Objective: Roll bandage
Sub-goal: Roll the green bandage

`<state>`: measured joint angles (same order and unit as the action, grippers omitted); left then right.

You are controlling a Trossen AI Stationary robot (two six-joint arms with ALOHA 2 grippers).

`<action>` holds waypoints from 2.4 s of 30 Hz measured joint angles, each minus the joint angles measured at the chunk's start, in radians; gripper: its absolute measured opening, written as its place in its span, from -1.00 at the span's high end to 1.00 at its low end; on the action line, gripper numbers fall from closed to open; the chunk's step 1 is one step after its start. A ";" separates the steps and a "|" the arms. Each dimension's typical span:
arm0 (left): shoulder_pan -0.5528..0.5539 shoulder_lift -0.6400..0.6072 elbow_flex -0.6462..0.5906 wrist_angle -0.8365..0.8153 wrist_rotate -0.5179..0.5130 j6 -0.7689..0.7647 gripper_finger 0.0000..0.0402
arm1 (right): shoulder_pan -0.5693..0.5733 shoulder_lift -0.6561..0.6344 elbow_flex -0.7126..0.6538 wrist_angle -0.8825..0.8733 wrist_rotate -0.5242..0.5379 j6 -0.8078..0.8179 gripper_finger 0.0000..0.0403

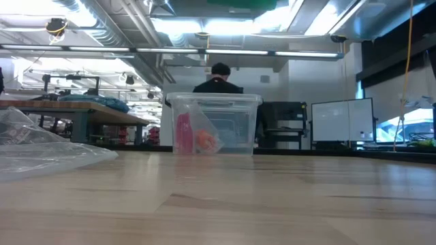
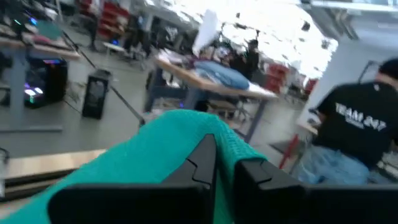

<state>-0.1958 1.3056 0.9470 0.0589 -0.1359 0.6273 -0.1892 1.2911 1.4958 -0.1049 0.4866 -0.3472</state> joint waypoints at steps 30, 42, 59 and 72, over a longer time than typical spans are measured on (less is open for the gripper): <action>0.014 0.001 0.000 -0.069 0.030 -0.116 0.95 | -0.165 0.157 -0.076 -0.601 -0.295 0.497 -0.51; 0.083 0.001 0.001 -0.139 0.181 -0.216 0.95 | -0.178 0.156 -0.008 -0.636 -0.101 0.554 -0.41; 0.095 -0.013 0.002 -0.072 0.337 -0.389 0.95 | -0.121 0.156 -0.155 -0.448 -0.041 0.378 -0.40; 0.165 -0.013 0.001 -0.130 0.394 -0.545 0.95 | -0.036 0.127 -0.083 -0.438 0.037 0.203 -0.40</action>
<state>-0.0307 1.2922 0.9482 -0.0708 0.2579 0.0820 -0.2256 1.4178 1.4125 -0.5424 0.5236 -0.1439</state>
